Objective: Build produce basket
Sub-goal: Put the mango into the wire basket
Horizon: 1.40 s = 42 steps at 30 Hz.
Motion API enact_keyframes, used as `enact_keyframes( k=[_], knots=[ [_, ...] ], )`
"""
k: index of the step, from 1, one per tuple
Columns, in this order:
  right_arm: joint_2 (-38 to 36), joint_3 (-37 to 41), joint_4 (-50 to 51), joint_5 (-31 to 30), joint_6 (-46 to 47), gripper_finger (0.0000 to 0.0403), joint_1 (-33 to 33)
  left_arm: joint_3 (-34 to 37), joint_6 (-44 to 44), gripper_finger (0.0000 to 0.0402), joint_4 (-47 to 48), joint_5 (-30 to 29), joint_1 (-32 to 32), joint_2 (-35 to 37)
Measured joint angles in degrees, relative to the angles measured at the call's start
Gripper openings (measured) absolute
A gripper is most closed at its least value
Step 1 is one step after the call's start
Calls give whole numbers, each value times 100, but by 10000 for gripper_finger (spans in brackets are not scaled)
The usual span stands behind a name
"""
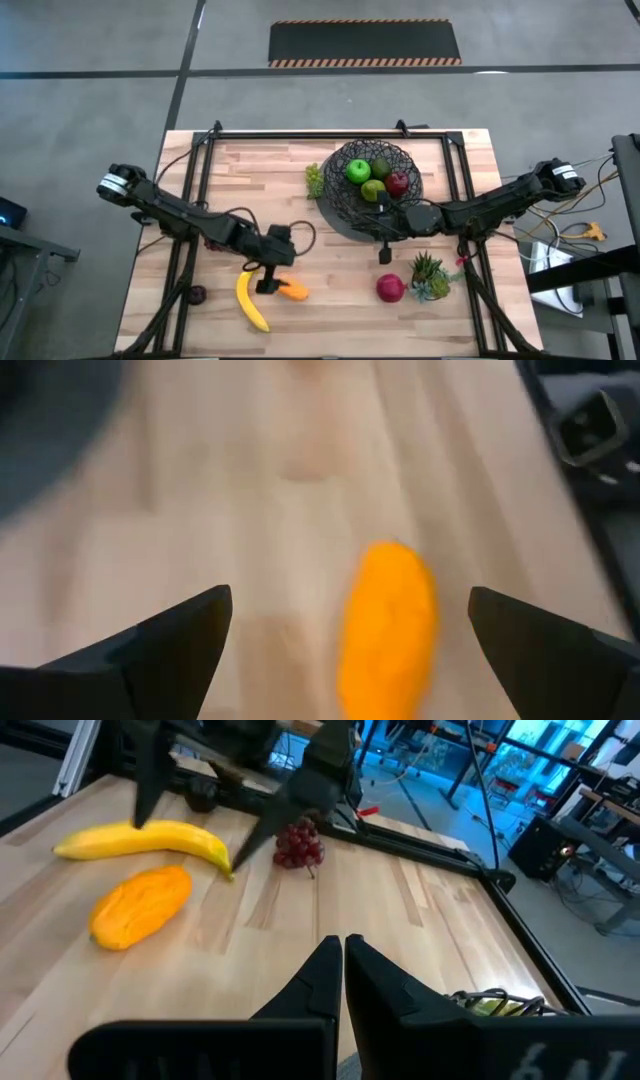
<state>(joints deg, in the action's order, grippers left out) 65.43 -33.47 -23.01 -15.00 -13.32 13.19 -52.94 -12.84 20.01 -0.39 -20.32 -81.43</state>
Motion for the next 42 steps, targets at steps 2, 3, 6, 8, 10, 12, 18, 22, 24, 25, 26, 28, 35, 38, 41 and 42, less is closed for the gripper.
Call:
enact_keyframes(
  k=[2, 3, 6, 8, 10, 12, 18, 22, 24, 25, 26, 28, 35, 38, 41, 42],
  knots=[
    [-6, 0, -4, 0, 37, 9, 0, -99, -200, 389, 132, 275, -71, -173],
    [-8, 0, 0, 2, 78, 9, 0, -156, -267, 389, 131, 368, -101, -285],
    [-11, 0, -1, 2, 180, 9, 0, -213, -334, 389, 110, 659, -186, -563],
    [-13, 0, 1, 2, 217, 9, 2, -235, -332, 389, 73, 848, -216, -724],
    [-13, 0, 3, 23, 260, 9, 4, -235, -334, 388, -47, 982, -239, -815],
    [-13, 0, 5, 48, 291, 9, 4, -230, -315, 383, -68, 1106, -253, -845],
    [-13, 0, 0, 48, 428, 9, 4, -178, -152, 369, -47, 1169, -262, -848],
    [-13, 0, 1, 46, 553, 9, 4, -82, -74, 368, -91, 1074, -285, -848],
    [-13, 0, 2, 48, 590, 9, 4, -30, -32, 368, -228, 1050, -300, -930],
    [-13, 0, 0, 48, 595, 9, 4, -25, -29, 368, -268, 1045, -318, -969],
    [-13, 0, 3, 48, 596, 9, 4, -26, -27, 368, -326, 1043, -326, -1024],
    [-13, 0, 2, 47, 625, 9, 4, -51, -5, 368, -467, 1041, -335, -1150],
    [-13, 0, 6, 48, 633, 9, 4, -43, -26, 368, -477, 1045, -345, -1421],
    [-13, 2, 7, 47, 632, 9, 4, -43, -26, 368, -501, 1047, -347, -1417],
    [-13, 2, 5, 48, 659, 9, 4, -43, -26, 366, -498, 1045, -347, -1393],
    [-13, 2, 5, 48, 676, 9, 4, -43, -26, 363, -500, 1045, -347, -1385]
  ],
)
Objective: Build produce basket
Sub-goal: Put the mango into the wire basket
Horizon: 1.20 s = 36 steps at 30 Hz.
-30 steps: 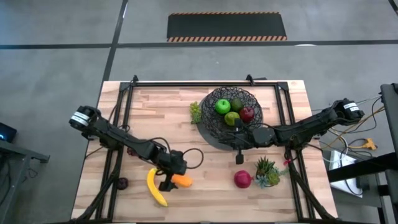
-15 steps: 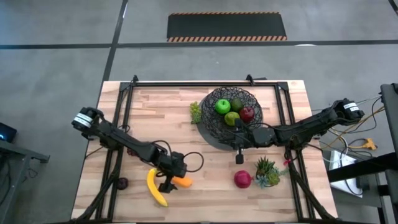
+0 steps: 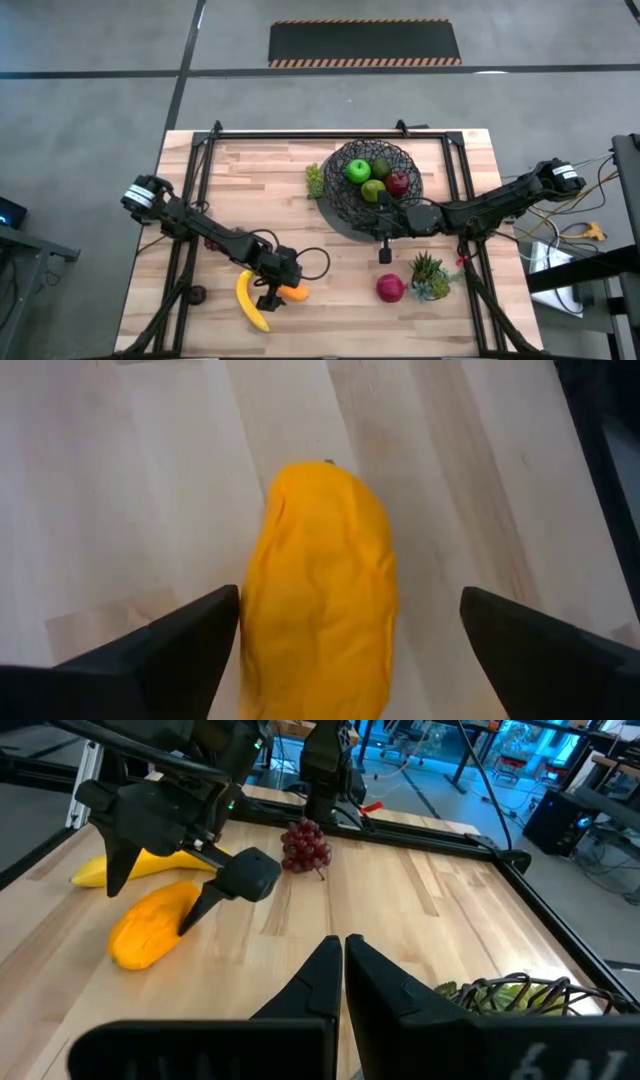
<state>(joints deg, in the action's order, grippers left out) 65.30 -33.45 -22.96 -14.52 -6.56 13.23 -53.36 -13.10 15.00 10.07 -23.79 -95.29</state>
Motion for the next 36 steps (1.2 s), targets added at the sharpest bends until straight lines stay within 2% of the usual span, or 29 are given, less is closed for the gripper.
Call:
enact_keyframes(
  k=[29, 36],
  knots=[
    [0, 2, 0, 0, 17, 9, 0, 9, 12, 202, 50, -8, 9, 53],
    [0, 4, 0, 0, 17, 9, 2, 9, 438, 189, 50, -803, 7, 383]
  ],
)
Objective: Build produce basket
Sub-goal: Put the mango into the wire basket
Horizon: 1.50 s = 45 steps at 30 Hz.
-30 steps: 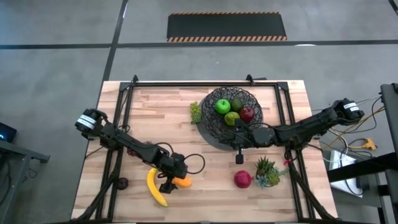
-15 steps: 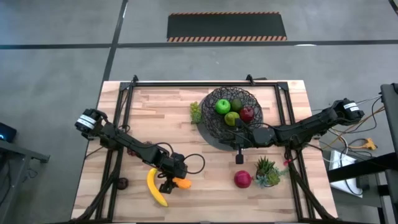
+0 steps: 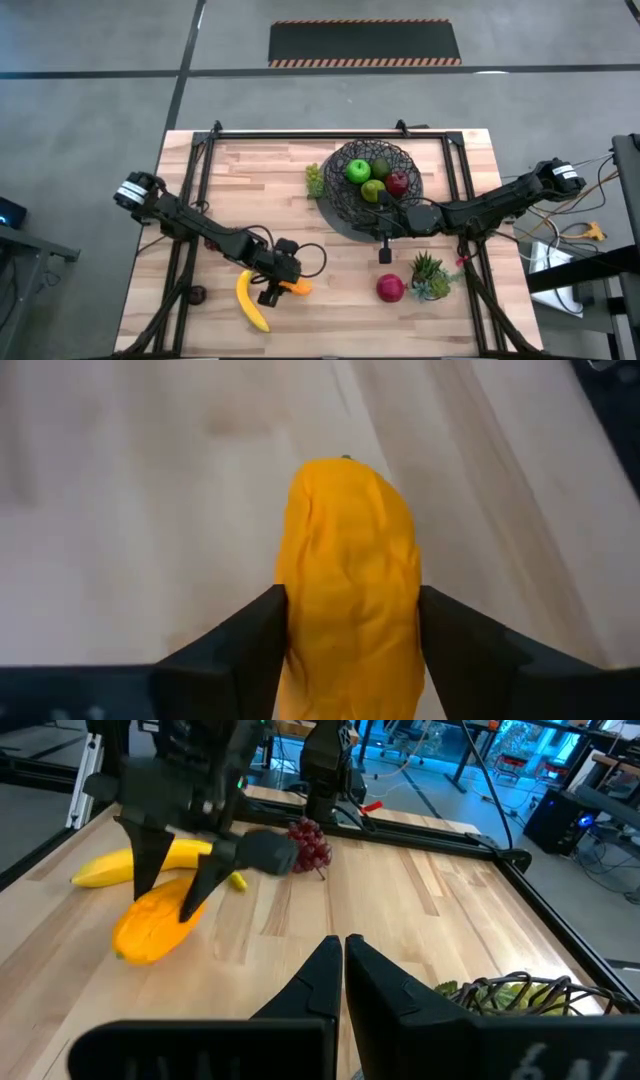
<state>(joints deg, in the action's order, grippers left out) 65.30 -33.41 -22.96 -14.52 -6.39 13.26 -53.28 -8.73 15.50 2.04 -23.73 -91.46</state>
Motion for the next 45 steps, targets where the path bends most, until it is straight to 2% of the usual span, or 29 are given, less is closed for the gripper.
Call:
enact_keyframes(
  k=[6, 10, 16, 22, 25, 30, 35, 45],
  knots=[
    [0, 4, -140, 22, 0, 9, 11, 6, 529, 188, -83, -1159, 0, 470],
    [8, 108, -678, 291, -102, 9, 11, 120, 1160, 188, -779, -1707, 4, 743],
    [300, 442, -2127, 450, -286, 9, 37, 688, 2173, 187, -2781, -2042, 67, 1008],
    [909, 547, -3336, 454, -662, 9, 76, 1397, 2844, 187, -5084, -2062, 242, 984],
    [1207, 441, -3668, 450, -799, 9, 74, 1782, 2881, 187, -5995, -2060, 334, 977],
    [1484, 132, -3735, 402, -780, 13, 74, 2245, 2865, 187, -6967, -2080, 387, 977],
    [1455, -97, -3650, 402, -773, 59, 74, 2462, 2865, 187, -7343, -2106, 387, 977],
    [1112, -111, -3581, 556, -639, 224, 73, 2516, 2856, 187, -7400, -2352, 469, 977]
  ],
)
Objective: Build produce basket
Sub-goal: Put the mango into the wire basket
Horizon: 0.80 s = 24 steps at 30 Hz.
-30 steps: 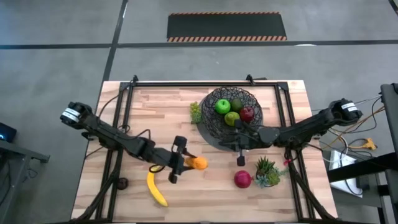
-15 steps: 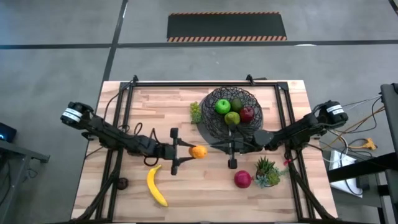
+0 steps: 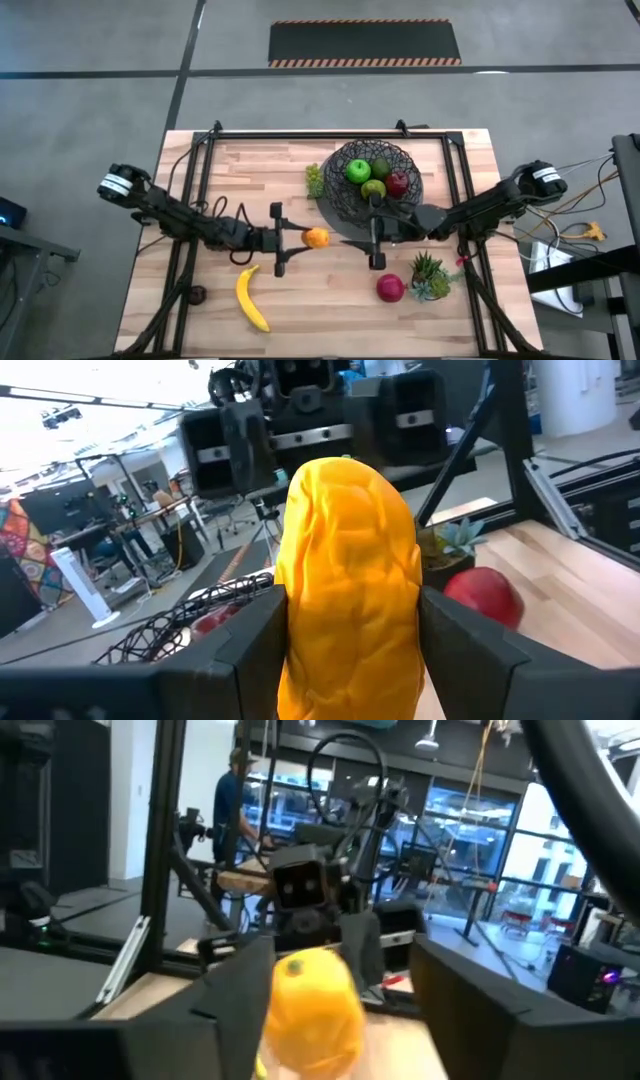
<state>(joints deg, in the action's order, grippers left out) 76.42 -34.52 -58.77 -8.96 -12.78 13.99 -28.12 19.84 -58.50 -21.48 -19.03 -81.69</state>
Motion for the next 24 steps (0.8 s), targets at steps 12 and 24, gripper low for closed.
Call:
enact_keyframes(
  k=[12, 24],
  knots=[
    [1094, -707, -160, -2, -134, 313, -75, -2, -7, 187, -7, -3, 97, 0],
    [1507, -1030, -172, 45, 42, 193, -319, -15, -11, 187, -124, -23, 103, -2]
  ],
)
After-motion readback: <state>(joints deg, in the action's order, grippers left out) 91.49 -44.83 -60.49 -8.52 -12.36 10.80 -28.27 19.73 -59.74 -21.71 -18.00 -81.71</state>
